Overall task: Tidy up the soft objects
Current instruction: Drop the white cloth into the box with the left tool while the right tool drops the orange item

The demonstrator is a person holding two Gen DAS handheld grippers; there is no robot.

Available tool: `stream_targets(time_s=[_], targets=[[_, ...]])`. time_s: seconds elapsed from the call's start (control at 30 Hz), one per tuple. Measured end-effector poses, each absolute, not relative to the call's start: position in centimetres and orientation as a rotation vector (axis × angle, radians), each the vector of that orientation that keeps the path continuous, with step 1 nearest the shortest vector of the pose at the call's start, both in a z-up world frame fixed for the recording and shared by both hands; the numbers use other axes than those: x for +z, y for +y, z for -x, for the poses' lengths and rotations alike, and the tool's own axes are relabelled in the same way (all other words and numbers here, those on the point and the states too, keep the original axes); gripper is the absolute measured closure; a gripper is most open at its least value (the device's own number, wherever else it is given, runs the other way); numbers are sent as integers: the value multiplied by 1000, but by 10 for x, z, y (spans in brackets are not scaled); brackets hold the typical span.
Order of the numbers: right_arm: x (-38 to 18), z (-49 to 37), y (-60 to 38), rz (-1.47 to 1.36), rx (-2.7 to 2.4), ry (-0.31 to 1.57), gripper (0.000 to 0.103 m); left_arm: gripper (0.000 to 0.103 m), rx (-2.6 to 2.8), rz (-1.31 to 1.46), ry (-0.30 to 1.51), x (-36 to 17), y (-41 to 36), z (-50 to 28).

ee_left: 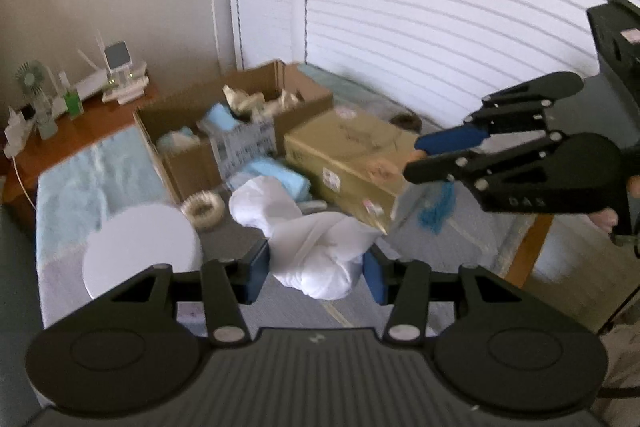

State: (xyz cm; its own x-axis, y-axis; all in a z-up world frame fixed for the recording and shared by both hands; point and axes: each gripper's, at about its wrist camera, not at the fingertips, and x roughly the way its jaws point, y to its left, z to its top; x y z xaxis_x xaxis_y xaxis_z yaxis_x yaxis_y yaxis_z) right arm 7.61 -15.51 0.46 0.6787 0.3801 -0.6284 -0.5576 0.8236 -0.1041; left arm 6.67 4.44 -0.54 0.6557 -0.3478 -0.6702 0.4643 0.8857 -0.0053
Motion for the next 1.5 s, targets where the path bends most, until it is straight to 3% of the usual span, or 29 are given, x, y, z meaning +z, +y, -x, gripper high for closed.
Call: stream_targets(time_s=[0.33,0.73,0.77,0.8,0.87,0.93,1.1,1.5], targets=[[29,-156,-149,278,467,568,74,54,-458,-141,699,4,52,-92],[8,-253,-136,259,447,628,71,54,-430,-177,702,12,58,-129],[6,-255,-135,264,445,635,62,54,-431,-181,700,13,58,-131],[4,-255,-135,264,439,640,46,54,-429,-184,698,15,58,-134],[4,-252,-137,252,441,633,32,54,-425,-196,690,17,58,-138],[7,-247,-141,234,446,627,28,54,-423,-213,684,20,57,-143],[18,-222,-149,190,405,629,0,54,-427,-253,679,27,54,-158],[34,-153,-155,161,372,656,0,54,-392,-206,725,35,55,-227]])
